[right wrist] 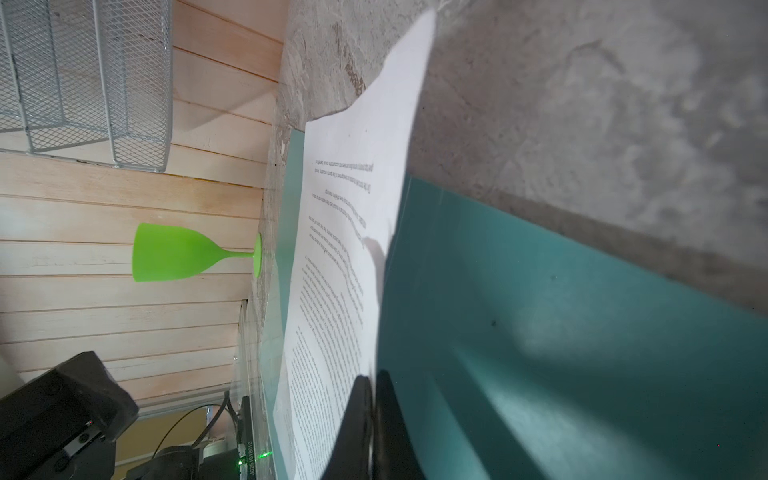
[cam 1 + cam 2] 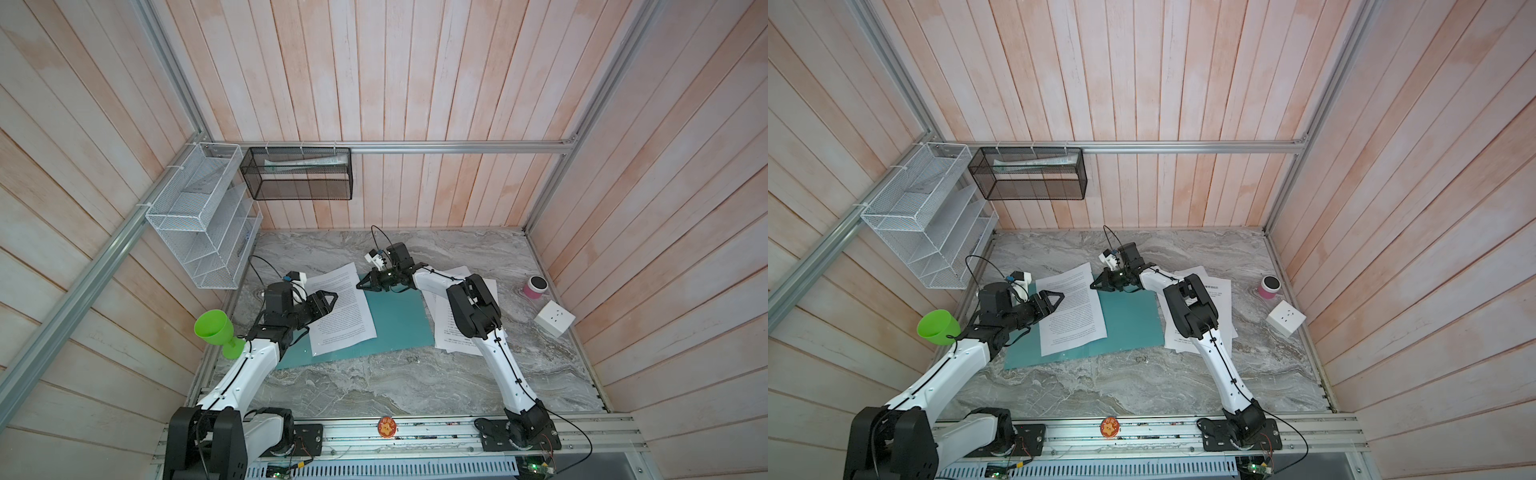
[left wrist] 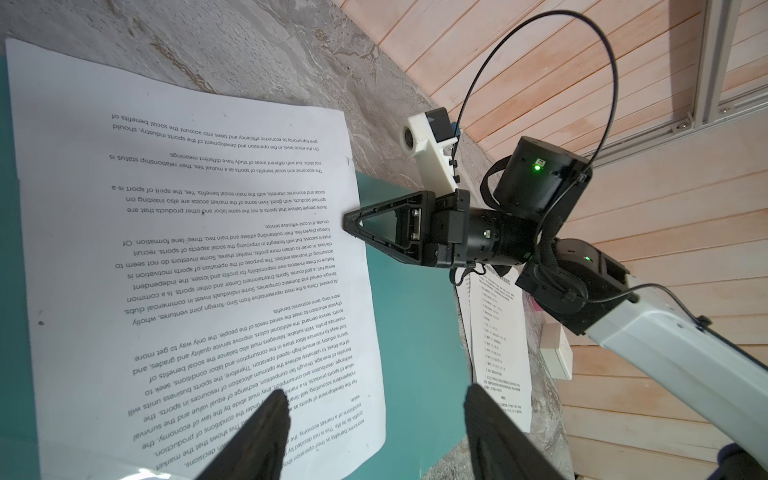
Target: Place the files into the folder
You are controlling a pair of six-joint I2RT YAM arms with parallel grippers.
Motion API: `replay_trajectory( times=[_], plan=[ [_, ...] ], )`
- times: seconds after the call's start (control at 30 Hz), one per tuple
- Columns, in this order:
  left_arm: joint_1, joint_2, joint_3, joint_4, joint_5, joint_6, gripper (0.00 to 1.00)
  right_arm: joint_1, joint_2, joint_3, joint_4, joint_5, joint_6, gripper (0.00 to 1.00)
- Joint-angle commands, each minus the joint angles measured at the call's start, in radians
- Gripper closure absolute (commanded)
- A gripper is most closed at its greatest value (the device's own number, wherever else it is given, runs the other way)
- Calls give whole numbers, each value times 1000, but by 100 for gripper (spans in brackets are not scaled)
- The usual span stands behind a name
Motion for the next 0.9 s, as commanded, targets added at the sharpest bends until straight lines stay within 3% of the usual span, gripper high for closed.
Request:
replay_trajectory(
  times=[0.0, 0.23, 0.43, 0.87],
  plan=[
    [6, -21, -10, -8, -45, 29, 30, 6, -6, -27, 60, -11, 48, 100],
    [6, -108, -35, -27, -108, 71, 28, 9, -106, -178, 264, 45, 179, 100],
    [6, -185, -87, 15, -125, 72, 29, 34, -213, -301, 354, 185, 145, 100],
    [6, -146, -93, -6, -96, 49, 30, 41, -196, -284, 331, 234, 256, 100]
  ],
)
